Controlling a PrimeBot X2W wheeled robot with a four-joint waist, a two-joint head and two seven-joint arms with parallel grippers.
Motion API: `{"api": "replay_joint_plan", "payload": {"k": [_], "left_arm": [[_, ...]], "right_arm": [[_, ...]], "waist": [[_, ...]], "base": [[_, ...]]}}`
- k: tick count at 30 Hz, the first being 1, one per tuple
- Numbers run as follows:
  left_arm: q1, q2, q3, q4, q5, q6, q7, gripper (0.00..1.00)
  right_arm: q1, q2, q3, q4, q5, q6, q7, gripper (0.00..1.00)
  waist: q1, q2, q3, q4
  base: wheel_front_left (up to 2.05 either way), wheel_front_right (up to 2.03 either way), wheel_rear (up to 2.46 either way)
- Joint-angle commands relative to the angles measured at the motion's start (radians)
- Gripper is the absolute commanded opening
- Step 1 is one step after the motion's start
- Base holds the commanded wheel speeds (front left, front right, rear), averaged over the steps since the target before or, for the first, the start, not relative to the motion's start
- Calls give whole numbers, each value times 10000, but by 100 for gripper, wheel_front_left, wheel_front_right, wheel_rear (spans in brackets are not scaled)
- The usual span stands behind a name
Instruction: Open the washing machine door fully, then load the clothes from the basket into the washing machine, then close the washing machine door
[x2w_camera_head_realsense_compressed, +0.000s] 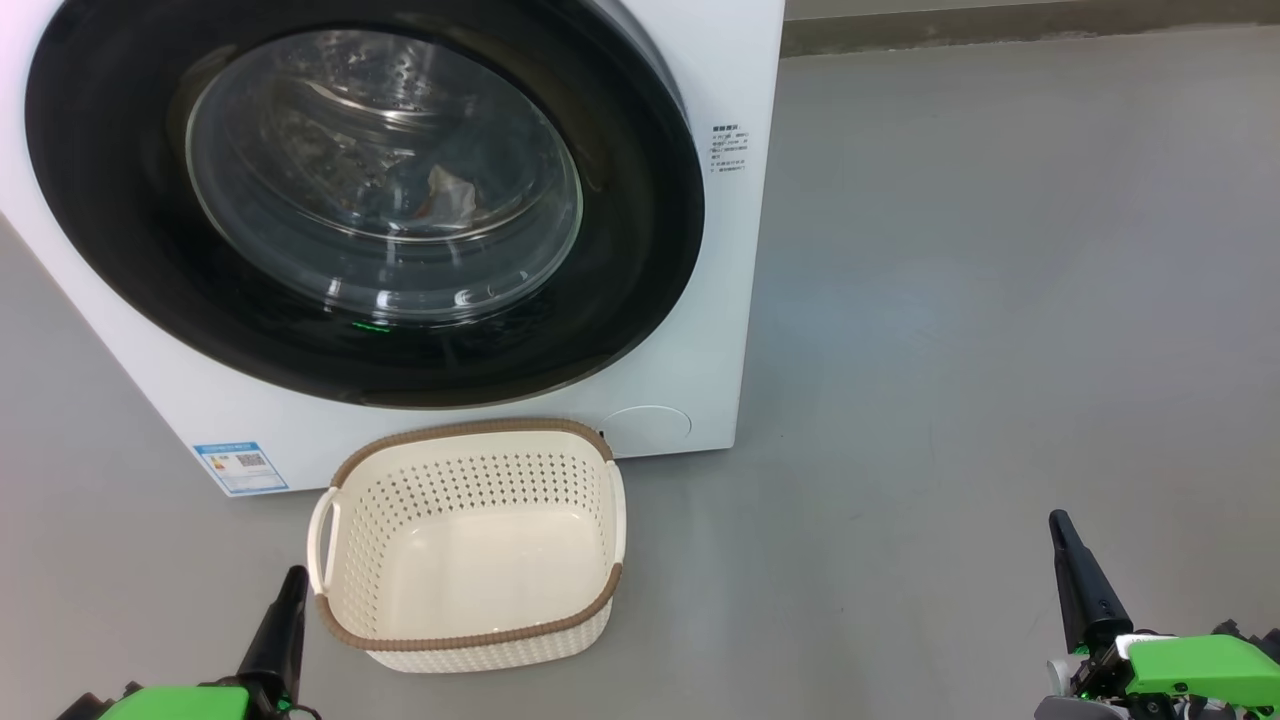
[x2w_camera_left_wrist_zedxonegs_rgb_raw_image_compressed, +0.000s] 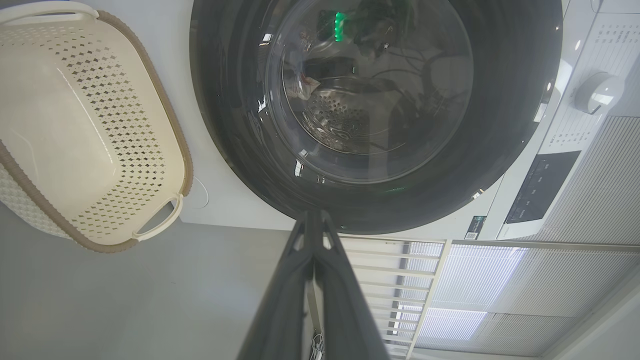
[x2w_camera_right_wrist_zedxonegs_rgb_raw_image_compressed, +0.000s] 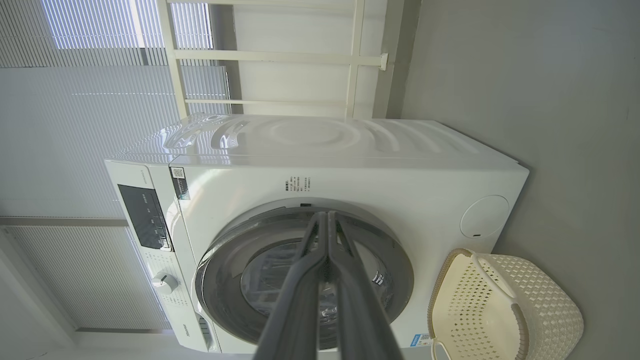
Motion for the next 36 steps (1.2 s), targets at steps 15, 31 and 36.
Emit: {"api": "replay_joint_plan", "payload": {"k": [15,31,36], "left_arm": [[-414,252,343,-197,-83,-100,57,0],[-414,252,343,-197,-83,-100,57,0],[-414,252,343,-197,-83,-100,57,0]], "right_arm": [[-401,-34,223,-243,36,-11,85,0],[-401,-34,226,-243,39,-11,83,0],[-401,-34,227,-243,39,-11,82,0]], "waist": [[0,0,0,0],[0,0,0,0],[0,0,0,0]], "base": [[0,0,0],[0,0,0],[0,0,0]]}}
